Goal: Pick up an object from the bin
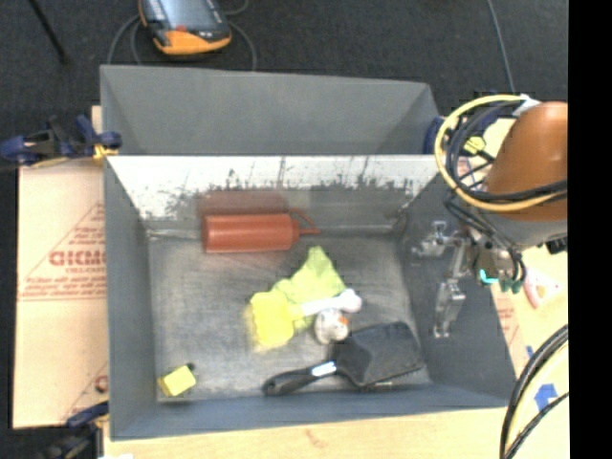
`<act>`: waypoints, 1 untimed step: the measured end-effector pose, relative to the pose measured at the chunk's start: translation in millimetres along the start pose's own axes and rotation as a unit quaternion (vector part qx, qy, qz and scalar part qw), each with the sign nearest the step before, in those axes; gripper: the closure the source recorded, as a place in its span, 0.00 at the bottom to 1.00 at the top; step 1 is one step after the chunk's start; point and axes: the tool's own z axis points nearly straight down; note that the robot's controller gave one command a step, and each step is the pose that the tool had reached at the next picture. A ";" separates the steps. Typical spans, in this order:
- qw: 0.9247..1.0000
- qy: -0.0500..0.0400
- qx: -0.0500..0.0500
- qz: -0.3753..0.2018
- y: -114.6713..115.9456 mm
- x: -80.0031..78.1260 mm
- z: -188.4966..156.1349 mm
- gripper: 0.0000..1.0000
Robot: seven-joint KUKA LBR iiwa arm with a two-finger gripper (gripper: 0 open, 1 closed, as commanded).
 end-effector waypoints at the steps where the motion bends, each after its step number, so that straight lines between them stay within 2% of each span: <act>1: 1.000 -0.004 0.001 -0.002 0.4 -1.8 -4.1 0.00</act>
Offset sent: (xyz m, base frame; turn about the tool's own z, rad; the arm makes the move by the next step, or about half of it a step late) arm -0.0546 0.0852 -0.0986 -0.2769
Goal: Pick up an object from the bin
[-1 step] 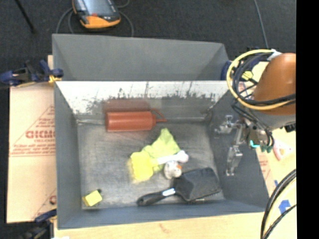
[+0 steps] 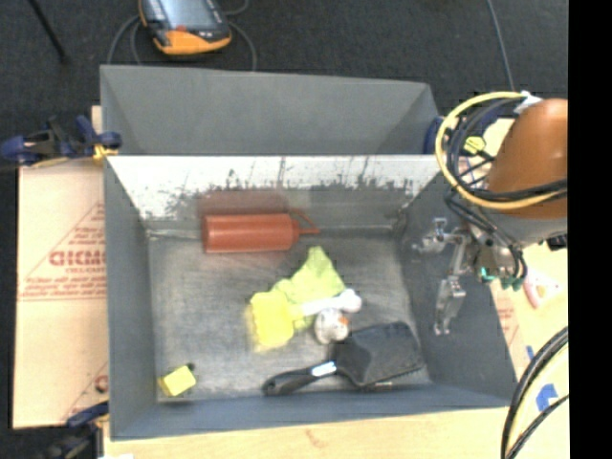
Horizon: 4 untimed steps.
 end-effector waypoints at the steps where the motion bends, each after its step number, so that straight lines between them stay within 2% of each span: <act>1: 0.999 -0.002 0.000 -0.045 27.2 18.7 33.7 0.00; 2: 0.990 0.003 -0.003 -0.143 31.0 40.6 45.8 0.00; 3: 0.983 -0.012 0.002 -0.184 13.2 44.2 117.8 1.00; 4: 0.983 -0.012 0.002 -0.184 13.2 44.2 117.8 1.00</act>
Offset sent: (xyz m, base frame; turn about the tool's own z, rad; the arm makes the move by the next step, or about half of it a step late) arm -0.0538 0.0087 -0.0391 -0.3433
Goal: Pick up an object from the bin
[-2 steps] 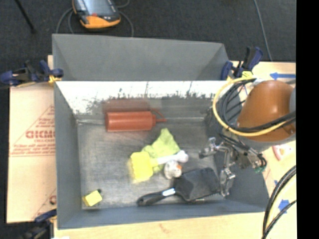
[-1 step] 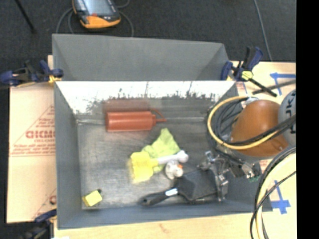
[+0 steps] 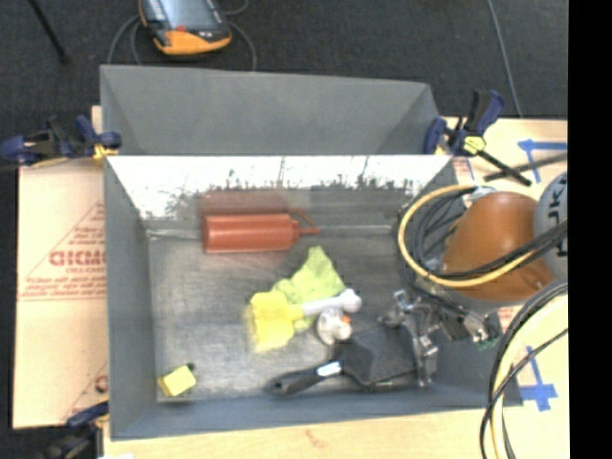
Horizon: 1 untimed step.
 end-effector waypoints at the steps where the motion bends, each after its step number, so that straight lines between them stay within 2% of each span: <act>1: 1.000 0.012 -0.007 -0.003 -5.3 2.5 -44.9 1.00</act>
Offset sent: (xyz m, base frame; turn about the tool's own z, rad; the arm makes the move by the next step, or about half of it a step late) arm 0.0014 -0.0206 0.1270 0.0304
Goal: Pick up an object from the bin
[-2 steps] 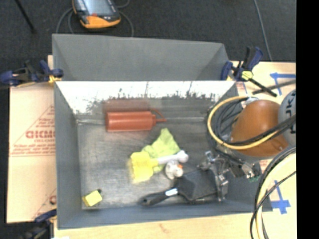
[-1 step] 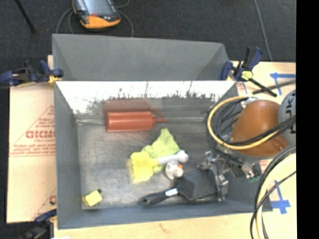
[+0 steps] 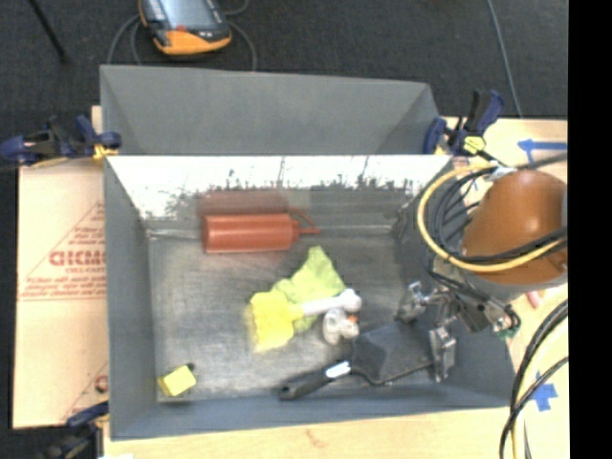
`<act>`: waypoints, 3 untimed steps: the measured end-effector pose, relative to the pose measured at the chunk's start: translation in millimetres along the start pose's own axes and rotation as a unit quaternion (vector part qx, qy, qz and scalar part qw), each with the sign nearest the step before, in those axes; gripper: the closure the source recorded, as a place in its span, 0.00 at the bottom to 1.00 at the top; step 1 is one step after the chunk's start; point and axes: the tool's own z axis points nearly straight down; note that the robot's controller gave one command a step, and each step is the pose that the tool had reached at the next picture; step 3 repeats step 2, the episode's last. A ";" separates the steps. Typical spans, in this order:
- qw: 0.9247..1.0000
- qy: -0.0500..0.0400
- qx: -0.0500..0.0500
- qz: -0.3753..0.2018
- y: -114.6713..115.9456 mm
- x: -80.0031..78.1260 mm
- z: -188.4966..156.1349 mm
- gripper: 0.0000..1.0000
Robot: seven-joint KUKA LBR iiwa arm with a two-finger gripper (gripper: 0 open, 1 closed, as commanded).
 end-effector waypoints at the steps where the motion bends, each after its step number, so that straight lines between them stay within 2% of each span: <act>1: 1.000 0.001 0.000 0.014 -11.4 2.1 -67.0 1.00; 2: 1.000 0.001 0.000 0.008 3.8 -3.2 -134.6 1.00; 3: 1.000 0.001 0.000 0.008 3.8 -3.2 -134.6 1.00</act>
Offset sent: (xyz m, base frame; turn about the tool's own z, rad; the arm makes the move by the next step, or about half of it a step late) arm 0.0013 0.0092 0.1404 0.0120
